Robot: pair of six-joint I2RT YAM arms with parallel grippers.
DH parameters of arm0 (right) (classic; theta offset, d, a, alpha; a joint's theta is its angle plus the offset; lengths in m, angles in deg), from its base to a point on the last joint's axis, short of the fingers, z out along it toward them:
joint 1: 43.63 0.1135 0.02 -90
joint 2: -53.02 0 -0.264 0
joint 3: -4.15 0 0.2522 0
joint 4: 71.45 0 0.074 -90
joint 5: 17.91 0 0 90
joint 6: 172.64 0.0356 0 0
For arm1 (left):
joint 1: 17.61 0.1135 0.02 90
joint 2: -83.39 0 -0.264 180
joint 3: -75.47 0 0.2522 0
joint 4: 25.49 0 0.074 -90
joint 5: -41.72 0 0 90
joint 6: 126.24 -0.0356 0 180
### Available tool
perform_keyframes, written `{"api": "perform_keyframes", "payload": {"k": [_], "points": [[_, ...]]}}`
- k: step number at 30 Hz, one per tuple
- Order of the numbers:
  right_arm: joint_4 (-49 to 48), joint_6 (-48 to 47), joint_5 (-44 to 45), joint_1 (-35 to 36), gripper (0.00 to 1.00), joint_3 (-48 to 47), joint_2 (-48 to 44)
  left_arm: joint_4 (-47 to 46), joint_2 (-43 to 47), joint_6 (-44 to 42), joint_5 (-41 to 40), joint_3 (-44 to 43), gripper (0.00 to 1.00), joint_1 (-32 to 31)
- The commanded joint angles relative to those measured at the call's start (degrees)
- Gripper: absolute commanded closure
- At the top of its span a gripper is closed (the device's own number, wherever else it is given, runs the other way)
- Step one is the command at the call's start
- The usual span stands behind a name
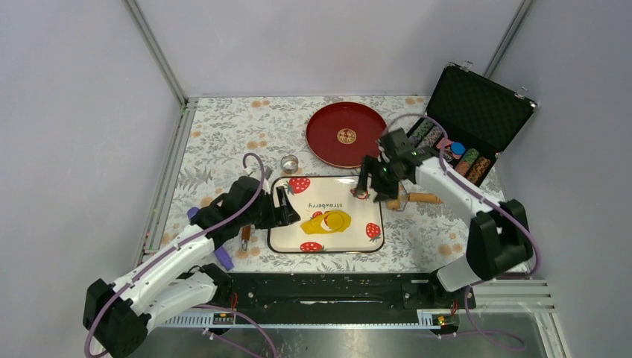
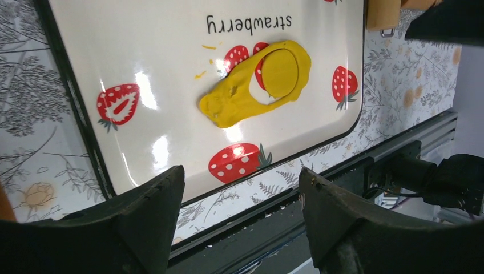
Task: Roll out the dumpling wrappers from the dough
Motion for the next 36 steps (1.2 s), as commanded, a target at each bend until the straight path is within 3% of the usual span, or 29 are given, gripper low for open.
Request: {"api": "perform_keyframes", "payload": {"k": [1,9,15,22,36], "points": [[-0.91,-3.97,-0.79,-3.09,0.24,10.69,-7.37,-7.02,-2.95,2.25,5.23,1.27,0.28,0.35],[-0.94,-3.99,-0.7,-10.2,0.24,23.38,-14.6,-13.2,-11.63,4.71,8.85,2.24,0.28,0.41],[-2.7,-4.0,-2.03,-11.41,0.24,28.18,-15.08,-18.31,-19.34,6.26,10.37,2.42,0.3,0.67],[-4.67,-2.98,-3.39,-11.55,0.24,30.88,-14.97,-21.75,-25.07,7.19,9.31,3.43,0.42,1.61],[-5.94,-2.73,-3.96,-11.52,0.24,31.17,-14.58,-29.25,-34.59,7.82,12.68,4.65,0.49,1.45]]}}
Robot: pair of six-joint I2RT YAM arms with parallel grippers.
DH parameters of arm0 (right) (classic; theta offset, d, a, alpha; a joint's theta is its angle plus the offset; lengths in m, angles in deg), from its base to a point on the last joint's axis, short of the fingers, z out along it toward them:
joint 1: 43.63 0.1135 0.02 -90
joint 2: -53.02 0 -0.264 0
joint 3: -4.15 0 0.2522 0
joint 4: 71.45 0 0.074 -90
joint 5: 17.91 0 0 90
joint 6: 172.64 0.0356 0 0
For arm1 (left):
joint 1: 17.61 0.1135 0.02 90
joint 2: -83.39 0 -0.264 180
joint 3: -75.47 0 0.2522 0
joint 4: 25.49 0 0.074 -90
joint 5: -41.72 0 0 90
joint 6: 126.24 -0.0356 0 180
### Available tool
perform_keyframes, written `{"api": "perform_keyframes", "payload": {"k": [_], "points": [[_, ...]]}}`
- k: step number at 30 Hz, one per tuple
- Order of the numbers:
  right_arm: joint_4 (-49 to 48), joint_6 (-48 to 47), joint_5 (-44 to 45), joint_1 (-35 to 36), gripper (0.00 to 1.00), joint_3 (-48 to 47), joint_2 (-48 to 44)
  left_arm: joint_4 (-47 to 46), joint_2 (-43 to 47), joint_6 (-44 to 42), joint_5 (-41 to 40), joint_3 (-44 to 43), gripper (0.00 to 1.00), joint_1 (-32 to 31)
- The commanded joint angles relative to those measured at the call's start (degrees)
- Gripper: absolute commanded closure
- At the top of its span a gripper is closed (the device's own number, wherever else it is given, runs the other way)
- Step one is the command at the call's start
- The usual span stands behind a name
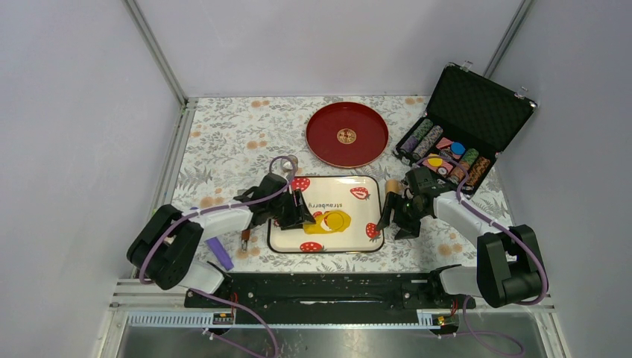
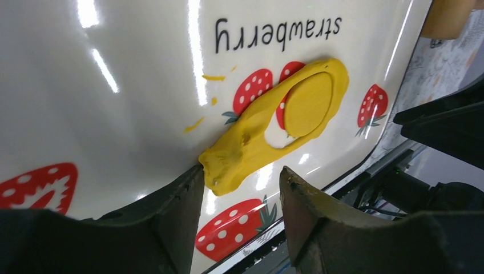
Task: Roll out the dumpling wrappers from the dough
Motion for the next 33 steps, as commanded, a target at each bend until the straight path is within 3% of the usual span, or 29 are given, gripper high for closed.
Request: {"api": "perform_keyframes", "payload": {"k": [1,13,19,22,33], "points": [[-1.33,0.43,-0.63,-0.33,0.24,0.15,-0.78,-4.14,-3.21,0.93,1.92,1.3,0.49,-0.05],[-1.3,0.03,-1.14,-0.35,0.24,-0.03,-0.1,-5.13,-8.81,1.17,1.26,-3.33,0.53,-4.13],[-1.43,-0.14,-1.27,-0.31,0.24,0.18,0.12,-5.9,-8.42,1.45,1.14,-2.43,0.74,-4.41],[-1.67,-0.06,-1.54,-0.35,0.24,0.25,0.18,-5.93,-7.77,1.68,1.11,-2.37,0.79,-4.37],[-1.62,-0.31,-1.62,-0.36,0.24,0.48,0.06,-9.37,-0.67,2.34,4.24,-3.33,0.82,-4.27]]}}
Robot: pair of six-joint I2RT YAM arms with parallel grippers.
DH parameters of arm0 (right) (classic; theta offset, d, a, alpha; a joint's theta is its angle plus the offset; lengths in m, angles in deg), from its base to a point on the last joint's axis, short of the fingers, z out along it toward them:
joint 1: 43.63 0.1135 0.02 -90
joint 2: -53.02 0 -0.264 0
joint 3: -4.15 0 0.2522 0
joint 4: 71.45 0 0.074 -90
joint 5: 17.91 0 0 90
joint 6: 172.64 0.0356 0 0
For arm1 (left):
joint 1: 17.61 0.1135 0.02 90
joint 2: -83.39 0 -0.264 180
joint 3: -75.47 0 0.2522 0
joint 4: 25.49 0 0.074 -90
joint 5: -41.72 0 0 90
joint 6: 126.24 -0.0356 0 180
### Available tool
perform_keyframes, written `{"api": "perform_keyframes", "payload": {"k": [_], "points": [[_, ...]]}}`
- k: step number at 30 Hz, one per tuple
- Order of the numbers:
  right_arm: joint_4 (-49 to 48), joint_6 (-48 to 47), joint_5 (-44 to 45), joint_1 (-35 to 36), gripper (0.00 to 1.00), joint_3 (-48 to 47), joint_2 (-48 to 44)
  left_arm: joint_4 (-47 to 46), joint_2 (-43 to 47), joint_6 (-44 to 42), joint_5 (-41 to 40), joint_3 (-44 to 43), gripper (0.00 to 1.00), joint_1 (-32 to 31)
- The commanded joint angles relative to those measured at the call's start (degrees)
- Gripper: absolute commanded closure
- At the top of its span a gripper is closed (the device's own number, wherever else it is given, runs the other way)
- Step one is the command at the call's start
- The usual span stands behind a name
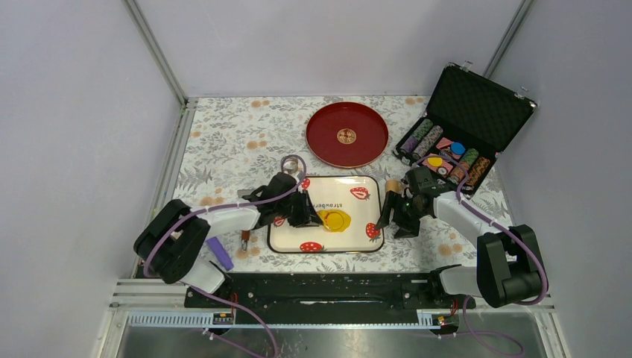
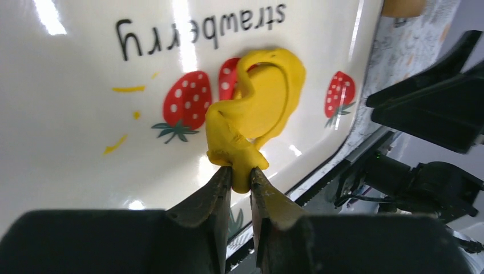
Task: Roll out the dumpling wrappers from the dough
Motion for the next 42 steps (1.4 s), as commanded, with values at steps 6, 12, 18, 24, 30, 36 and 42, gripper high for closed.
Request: {"api": "perform_keyframes", "payload": {"k": [6,12,18,24,30,36,42], "points": [[-0.41,-0.52,-1.32,-0.35,0.24,0.5,0.18,-1.74,5.91,-0.96,2.31,-3.5,0.82,-0.15],[-0.34,-0.51,-2.01,-0.35,0.24,0.2,-0.14,-1.7,4.83,-0.98,3.41,-5.71,0.82,-0.97],[-0.24,-0.18,-2.5,-0.35,0.24,0.02,-1.3,-1.7,2.91,-0.63,4.34,-9.29,0.82,-2.54],[0.53,0.1,-1.97,-0.35,0.24,-0.38,-2.56,-1.74,0.45,-0.11,4.56,-13.08,0.82,-3.87],[4.05,-1.01,1.48,-0.3,0.24,-1.96,-5.1,-1.75,-2.38,0.29,4.93,-16.64,0.82,-4.83],[6.54,-1.23,5.16,-0.33,0.23,-2.44,-8.72,-1.89,-4.85,0.76,5.11,-20.2,0.82,-5.98],[8.28,-1.57,6.9,-0.35,0.23,-2.28,-11.8,-1.87,-7.02,1.09,6.08,-24.82,0.82,-6.57]]}}
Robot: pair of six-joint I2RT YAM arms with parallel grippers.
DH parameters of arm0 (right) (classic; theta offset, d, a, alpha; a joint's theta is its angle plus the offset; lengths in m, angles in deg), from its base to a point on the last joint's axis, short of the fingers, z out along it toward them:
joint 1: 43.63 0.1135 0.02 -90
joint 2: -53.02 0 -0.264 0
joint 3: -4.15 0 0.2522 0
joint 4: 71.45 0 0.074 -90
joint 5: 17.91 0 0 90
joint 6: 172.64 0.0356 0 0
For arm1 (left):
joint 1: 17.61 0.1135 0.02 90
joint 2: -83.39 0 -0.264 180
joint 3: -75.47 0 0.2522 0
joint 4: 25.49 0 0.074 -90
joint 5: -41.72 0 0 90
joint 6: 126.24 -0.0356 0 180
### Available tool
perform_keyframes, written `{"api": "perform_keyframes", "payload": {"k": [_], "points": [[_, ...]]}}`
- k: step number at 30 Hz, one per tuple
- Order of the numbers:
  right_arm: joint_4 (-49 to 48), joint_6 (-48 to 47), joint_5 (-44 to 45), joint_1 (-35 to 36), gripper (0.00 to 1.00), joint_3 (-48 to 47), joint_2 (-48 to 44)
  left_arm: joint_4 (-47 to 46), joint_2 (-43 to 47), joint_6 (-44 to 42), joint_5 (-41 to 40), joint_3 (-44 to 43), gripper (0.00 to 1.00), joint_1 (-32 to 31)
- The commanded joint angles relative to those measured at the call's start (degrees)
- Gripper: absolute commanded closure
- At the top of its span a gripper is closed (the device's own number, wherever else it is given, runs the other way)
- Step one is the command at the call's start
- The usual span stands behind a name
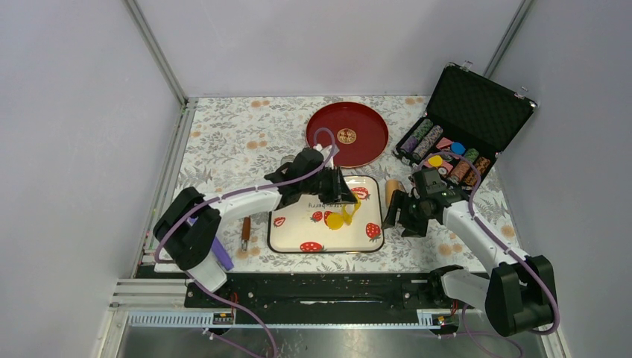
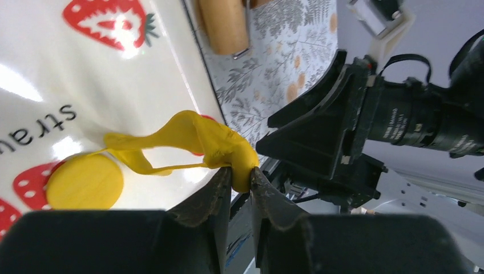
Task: Roll out the dumpling wrappers from the dough
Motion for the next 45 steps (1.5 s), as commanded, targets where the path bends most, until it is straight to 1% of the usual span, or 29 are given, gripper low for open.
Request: {"api": "perform_keyframes", "payload": {"k": [1,9,15,23,30,34,39,41,45], "points": [[2.97,-0.99,2.69,-0.31,0.23,-1.97,-2.49,-2.24,-1.08,0.76,2.35,-5.48,0.82,-0.51],[3.57,-1.07,2.81,-0.26,0.23,-1.38,-4.07,-2.7,-1.63,0.83,2.61,-9.88,0.82,-0.56],[3.69,-1.16,2.87,-0.24,0.23,-1.43,-4.56,-2.05,-1.45,0.19,2.45,-12.61,0.8,-0.23],[3.71,-1.37,2.4,-0.31,0.23,-1.57,-4.42,0.1,-3.53,-0.76,3.22,-17.99,0.78,1.73],[3.6,-1.53,1.98,-0.28,0.23,-1.52,-4.71,2.27,-3.51,-2.32,2.82,-19.33,0.77,2.76],[3.69,-2.5,0.38,-0.3,0.23,-2.38,-3.35,5.5,-1.28,-4.28,1.15,-17.07,0.74,3.21],[3.73,-3.06,-0.83,0.53,0.23,-4.94,-0.77,6.7,3.84,-5.31,-0.41,-9.91,0.7,5.55],[4.23,-3.17,-0.66,1.99,0.23,-6.87,0.99,8.63,6.2,-6.47,-1.98,-7.1,0.68,6.44],[4.72,-2.27,1.48,7.17,0.23,-10.82,4.79,13.76,9.76,-9.56,-5.18,-2.12,0.66,7.75]]}}
